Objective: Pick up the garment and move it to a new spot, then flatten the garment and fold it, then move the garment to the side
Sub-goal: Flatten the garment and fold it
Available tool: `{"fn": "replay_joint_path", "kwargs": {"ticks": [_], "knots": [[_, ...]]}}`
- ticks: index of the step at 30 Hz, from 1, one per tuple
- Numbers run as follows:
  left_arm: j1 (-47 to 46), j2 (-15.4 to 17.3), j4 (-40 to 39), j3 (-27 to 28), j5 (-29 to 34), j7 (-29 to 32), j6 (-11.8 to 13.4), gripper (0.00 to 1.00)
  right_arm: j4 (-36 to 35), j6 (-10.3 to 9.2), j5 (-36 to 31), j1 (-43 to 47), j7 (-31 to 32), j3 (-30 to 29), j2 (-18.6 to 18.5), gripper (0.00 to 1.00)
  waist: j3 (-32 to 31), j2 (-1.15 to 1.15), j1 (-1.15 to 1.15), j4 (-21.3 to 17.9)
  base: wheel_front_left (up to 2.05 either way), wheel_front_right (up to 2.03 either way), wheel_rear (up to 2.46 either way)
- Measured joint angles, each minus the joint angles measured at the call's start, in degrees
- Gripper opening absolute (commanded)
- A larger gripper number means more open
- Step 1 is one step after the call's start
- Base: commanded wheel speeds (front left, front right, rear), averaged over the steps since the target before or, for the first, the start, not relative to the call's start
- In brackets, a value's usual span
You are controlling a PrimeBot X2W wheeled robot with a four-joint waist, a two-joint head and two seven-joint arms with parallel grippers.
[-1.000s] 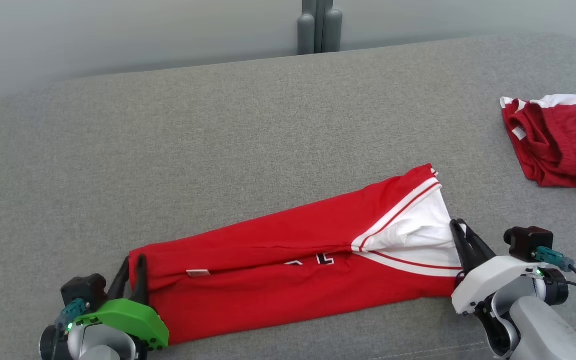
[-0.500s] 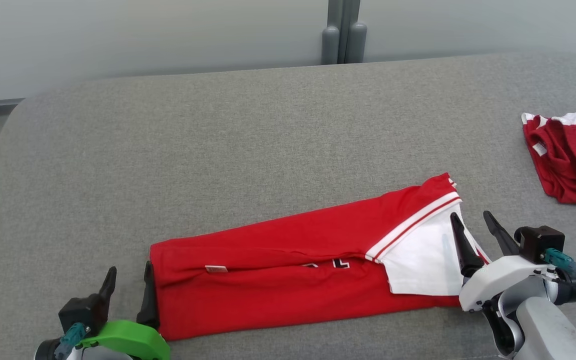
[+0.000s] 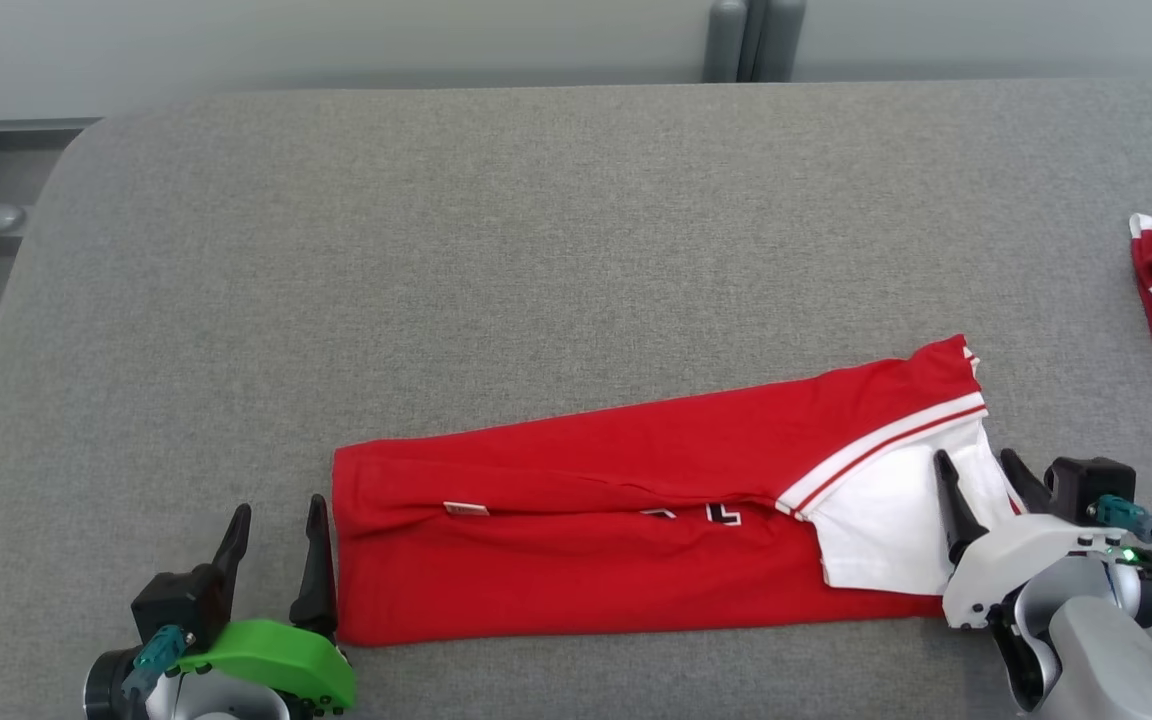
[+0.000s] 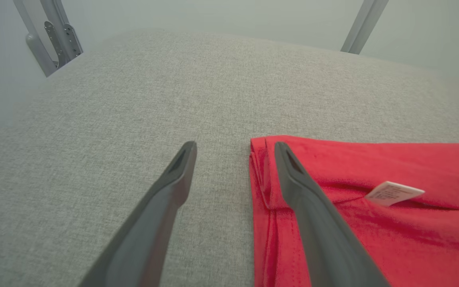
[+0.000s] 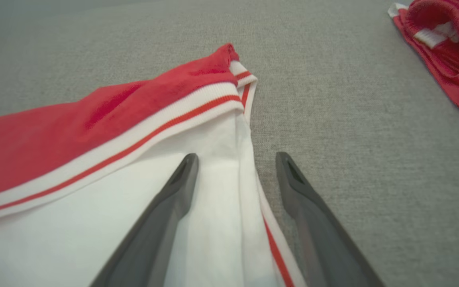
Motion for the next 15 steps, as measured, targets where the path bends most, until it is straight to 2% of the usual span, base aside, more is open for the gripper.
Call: {"fn": "replay_joint_path", "kwargs": {"ticks": [4, 9, 10, 11, 12, 15], "knots": [[-0.02, 0.00, 0.32, 0.04, -0.70, 0.00, 0.09, 1.00, 4.97, -0.04, 3.59, -1.05, -0.19, 1.78, 1.04, 1.00, 0.65, 0.00, 0.00, 1.10, 0.00, 0.00, 0.00], [-0.05, 0.00, 0.29, 0.33, -0.53, 0.00, 0.07, 1.00, 8.89, -0.20, 7.66, -2.82, 0.19, 5.46, 0.57, 1.00, 0.97, 0.00, 0.00, 1.66, 0.00, 0.00, 0.00], [-0.07, 0.00, 0.26, 0.36, -0.47, 0.00, 0.04, 1.00, 9.13, -0.33, 8.65, -3.11, 0.51, 6.39, 0.44, 0.76, 1.00, 0.00, 0.00, 1.72, 0.00, 0.00, 0.00], [-0.09, 0.00, 0.24, 0.45, -0.45, 0.00, 0.00, 1.00, 9.21, -0.46, 10.01, -3.32, 0.63, 7.43, 0.44, 0.10, 1.03, 0.00, 0.00, 1.75, 0.00, 0.00, 0.00], [-0.12, 0.00, 0.19, 0.47, -0.32, 0.00, -0.01, 1.00, 9.18, -0.49, 10.90, -3.49, 0.90, 8.67, 0.26, 0.00, 1.02, 0.00, 0.00, 1.75, 0.00, 0.00, 0.00], [-0.13, 0.00, 0.09, 0.59, -0.13, 0.00, -0.15, 1.00, 9.04, -0.34, 13.41, -3.84, 1.09, 11.72, 0.04, 0.00, 0.87, 0.00, 0.00, 1.70, 0.00, 0.00, 0.00]]}}
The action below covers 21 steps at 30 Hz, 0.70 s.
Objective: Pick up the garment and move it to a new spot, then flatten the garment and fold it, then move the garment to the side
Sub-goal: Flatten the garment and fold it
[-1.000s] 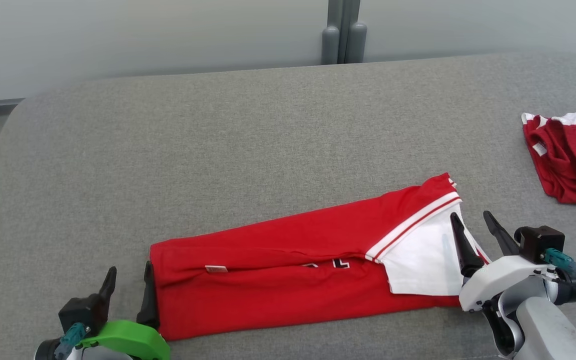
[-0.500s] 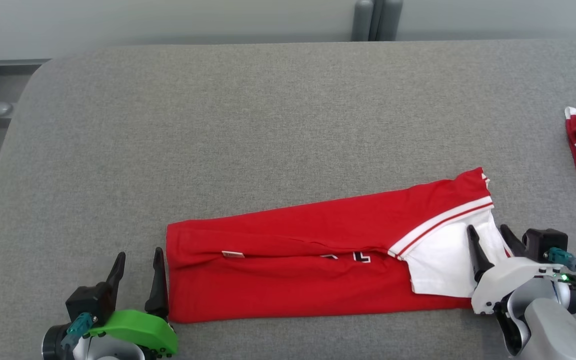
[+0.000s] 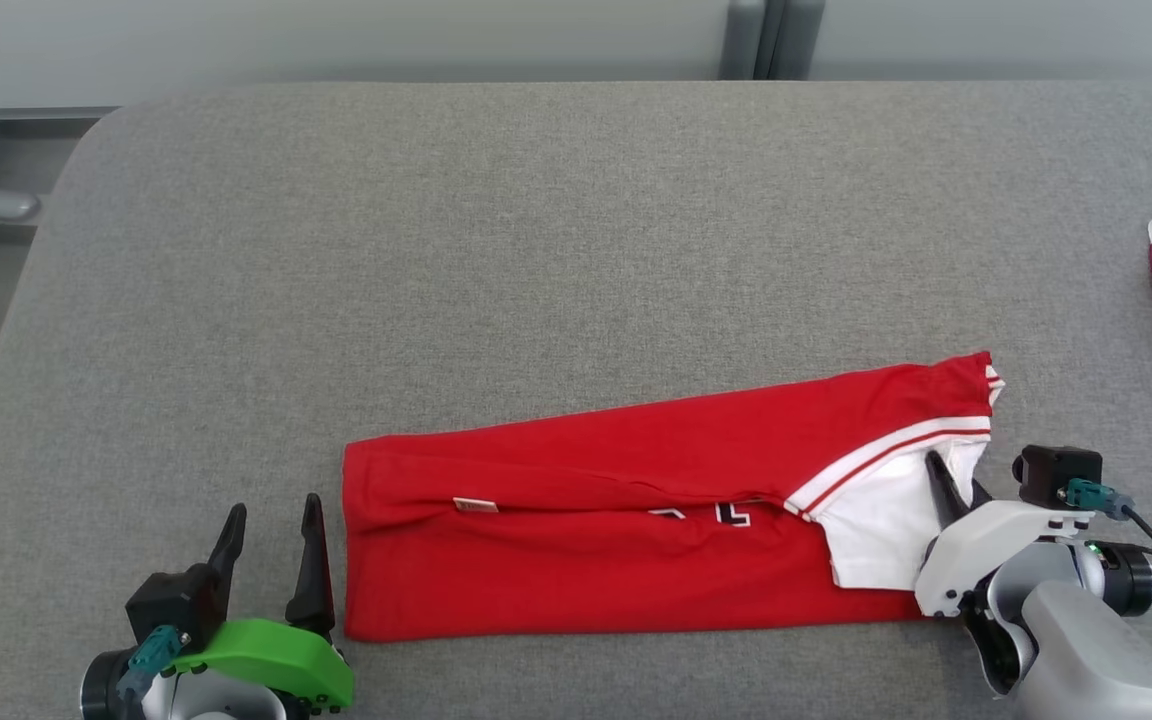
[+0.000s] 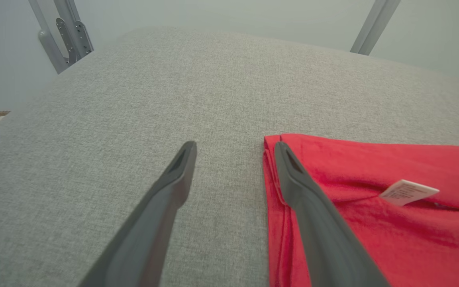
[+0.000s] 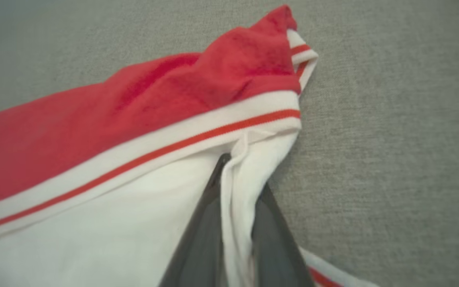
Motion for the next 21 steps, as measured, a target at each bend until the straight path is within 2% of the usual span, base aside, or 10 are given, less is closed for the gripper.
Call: {"fn": "replay_joint_path", "kwargs": {"ticks": [6, 10, 14, 18, 21], "knots": [[0.05, -0.01, -0.23, 0.02, -0.01, 0.00, -0.09, 1.00, 2.00, 0.88, 2.29, -1.13, -0.86, 0.37, -2.45, 0.00, -0.42, 0.00, 0.00, -0.24, 0.00, 0.00, 0.00], [0.12, 0.03, -0.45, -0.24, -0.14, 0.00, -0.27, 1.00, 5.00, 0.66, 1.66, -3.42, -1.09, -4.64, -7.03, 0.00, -0.31, 0.00, 0.00, -0.64, 0.00, 0.00, 0.00], [0.13, 0.00, -0.36, -0.77, -0.55, 0.00, -0.35, 1.00, 3.28, 0.36, -1.96, -4.11, -1.04, -10.27, -9.90, 0.00, -0.36, 0.00, 0.00, -1.20, 0.00, 0.00, 0.00], [0.28, 0.00, -0.11, -0.99, -1.07, 0.00, -0.34, 1.00, -2.54, 0.34, -6.21, -3.97, -1.08, -11.23, -7.98, 0.00, -0.77, 0.00, 0.00, -2.07, 0.00, 0.00, 0.00], [0.49, 0.00, 0.15, -1.10, -1.16, 0.00, -0.33, 1.00, -7.51, 0.33, -7.83, -2.81, -1.09, -7.60, -4.59, 0.00, -1.24, 0.00, 0.00, -2.85, 0.00, 0.00, 0.00]]}}
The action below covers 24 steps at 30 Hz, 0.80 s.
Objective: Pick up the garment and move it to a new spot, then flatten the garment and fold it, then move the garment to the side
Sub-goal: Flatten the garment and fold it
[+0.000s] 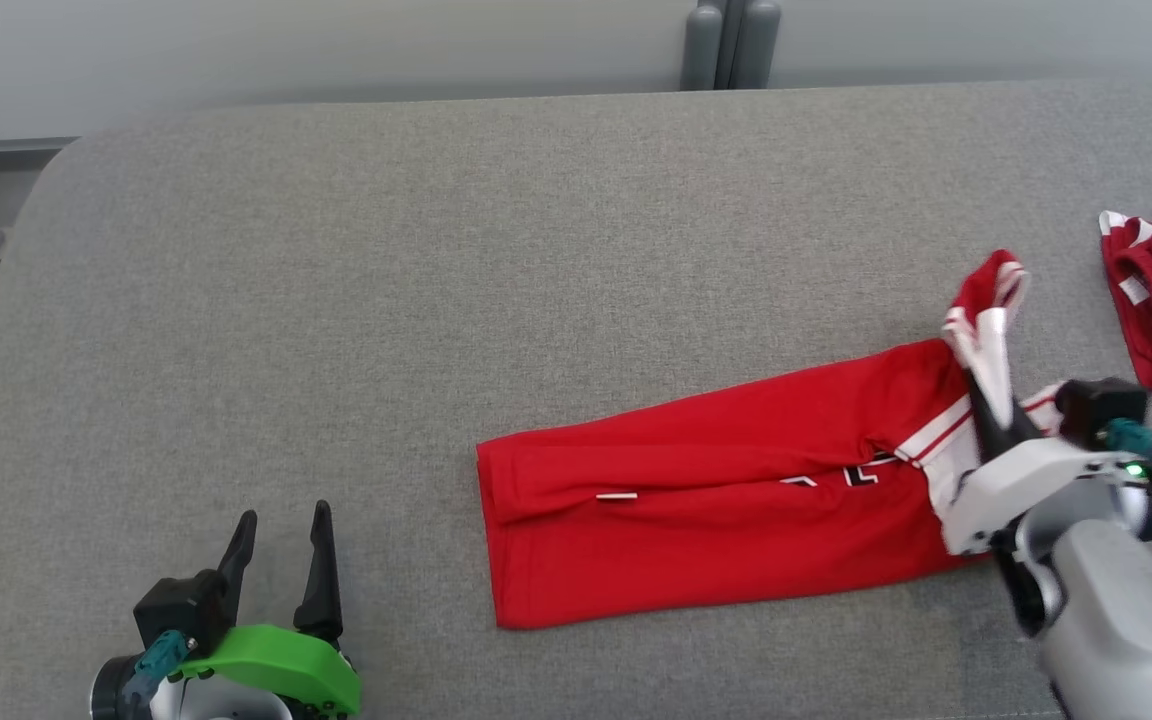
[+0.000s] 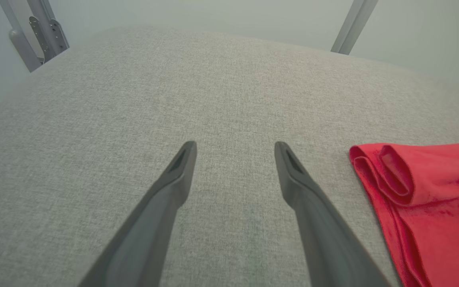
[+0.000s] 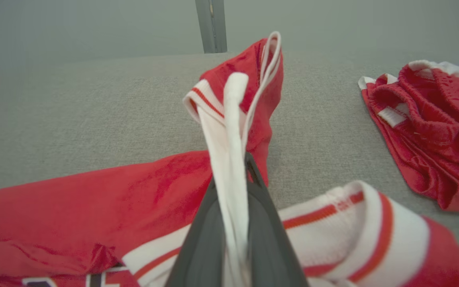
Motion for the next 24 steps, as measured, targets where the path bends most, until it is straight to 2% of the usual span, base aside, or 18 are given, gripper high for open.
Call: {"fn": "replay_joint_path", "kwargs": {"ticks": [4, 11, 16, 22, 23, 24], "knots": [[0.02, 0.00, 0.01, -0.64, -0.41, 0.00, 0.00, 1.00, -6.32, 0.01, 2.20, 2.28, 0.10, 10.45, 3.98, 0.00, -0.79, 0.00, 0.00, -0.82, 0.00, 0.00, 0.00], [0.12, 0.00, 0.42, -2.20, -0.94, 0.00, -0.03, 1.00, -14.69, 0.00, 8.17, 3.02, 2.67, 27.43, 5.39, 0.00, -1.26, 0.00, 0.00, -0.27, 0.00, 0.00, 0.00], [0.15, 0.00, 0.71, -3.14, -1.56, 0.00, -0.02, 1.00, -15.01, 0.00, 10.66, 0.52, 2.97, 34.94, 7.53, 0.00, -1.01, 0.00, 0.00, 1.79, 0.00, 0.00, 0.00], [0.16, 0.00, 1.25, -3.77, -2.07, 0.00, 0.30, 1.00, -10.11, -0.01, 12.27, -2.38, 2.76, 40.22, 9.75, 0.00, -0.74, 0.00, 0.00, 5.15, 0.00, 0.00, 0.00], [0.18, 0.01, 1.32, -3.78, -2.10, 0.00, 0.32, 1.00, -9.03, -0.01, 12.43, -2.79, 2.53, 40.56, 9.89, 0.17, -0.71, 0.00, 0.00, 5.70, 0.00, 0.00, 0.00], [0.21, 0.01, 1.34, -3.75, -2.18, 0.00, 0.33, 1.00, -8.05, -0.01, 12.45, -3.18, 2.30, 40.89, 10.00, 0.69, -0.67, 0.00, 0.00, 6.24, 0.00, 0.00, 0.00]]}}
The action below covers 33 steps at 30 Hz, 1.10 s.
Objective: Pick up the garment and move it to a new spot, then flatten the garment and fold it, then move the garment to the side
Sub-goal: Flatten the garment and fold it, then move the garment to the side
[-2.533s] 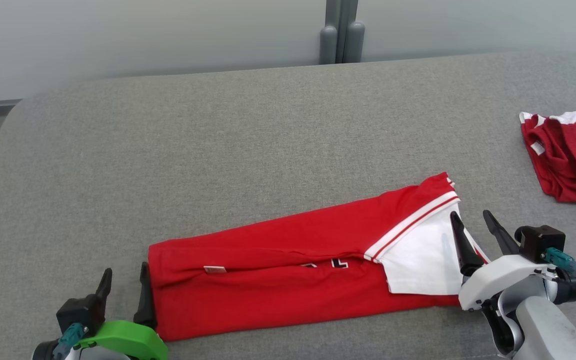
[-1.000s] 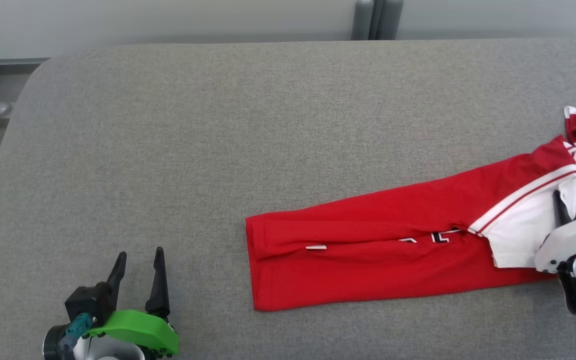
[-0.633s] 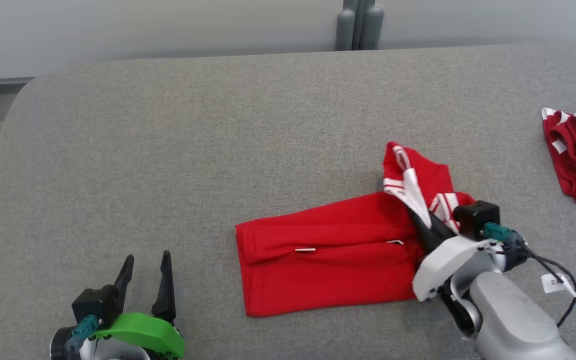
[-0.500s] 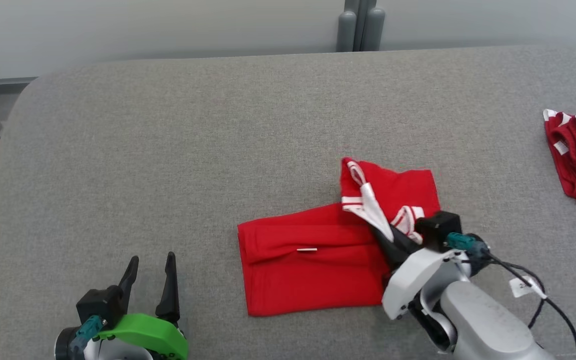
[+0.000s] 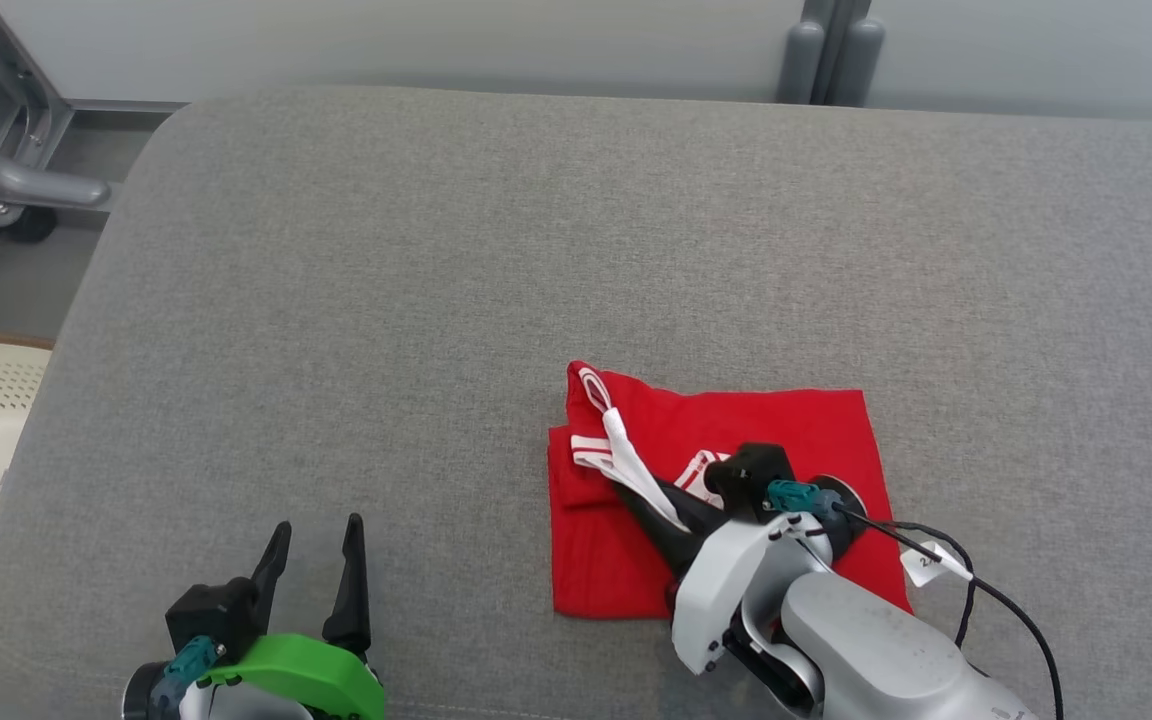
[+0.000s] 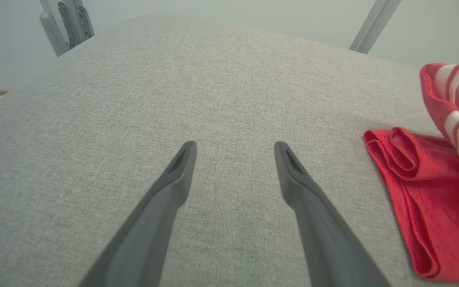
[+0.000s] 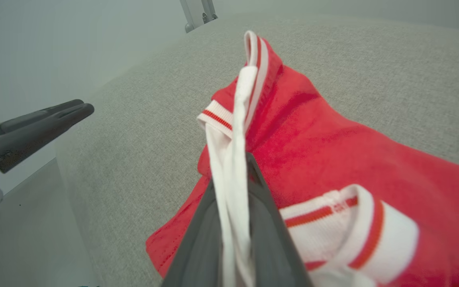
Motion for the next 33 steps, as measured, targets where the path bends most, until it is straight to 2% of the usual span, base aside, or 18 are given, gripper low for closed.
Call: {"fn": "replay_joint_path", "kwargs": {"ticks": [1, 4, 7, 11, 13, 17, 27, 33], "knots": [[0.05, 0.00, -0.02, 0.04, -0.02, 0.00, 0.00, 1.00, 0.65, 0.00, 0.69, -0.18, -0.31, 0.05, 0.19, 1.00, 0.03, 0.00, 0.00, 0.48, 0.00, 0.00, 0.00], [0.40, 0.00, -0.20, 0.54, -0.04, 0.00, 0.07, 1.00, 0.38, 0.00, 2.56, -0.88, -1.44, 0.16, 0.82, 1.00, 0.09, 0.00, 0.00, 1.49, 0.00, 0.00, 0.00], [0.92, 0.00, -0.44, 1.21, -0.05, 0.00, 0.29, 1.00, -3.58, 0.01, 4.70, -1.18, -2.05, -1.22, 0.29, 1.00, 0.08, 0.00, 0.00, 1.32, 0.00, 0.00, 0.00], [0.96, 0.02, -0.93, 1.58, -0.14, 0.00, 0.49, 1.00, -11.91, 0.01, 4.12, -0.71, -2.30, -12.03, -2.97, 1.00, -0.01, 0.00, 0.00, -0.04, 0.00, 0.00, 0.00], [0.96, 0.01, -1.10, 1.51, -0.12, 0.00, 0.49, 1.00, -12.68, 0.00, 2.38, 1.49, -2.30, -17.19, -4.50, 1.00, -0.05, 0.00, 0.00, -0.81, 0.00, 0.00, 0.00], [0.78, -0.01, -1.23, 1.32, -0.10, 0.00, 0.48, 1.00, -12.60, -0.01, -1.04, 6.44, -2.30, -23.31, -6.09, 1.00, -0.25, 0.00, 0.00, -2.24, 0.00, 0.00, 0.00], [0.79, 0.00, -1.09, 1.49, 0.38, 0.00, 0.14, 1.00, -10.81, -0.01, -1.55, 13.82, -2.30, -24.31, -5.49, 1.00, -1.06, 0.00, 0.00, -2.38, 0.00, 0.00, 0.00], [0.85, 0.00, -1.08, 1.42, 0.55, 0.00, -0.01, 1.00, -7.17, -0.01, -3.02, 14.45, -2.30, -28.16, -5.10, 1.00, -1.13, 0.00, 0.00, -1.81, 0.00, 0.00, 0.00]]}}
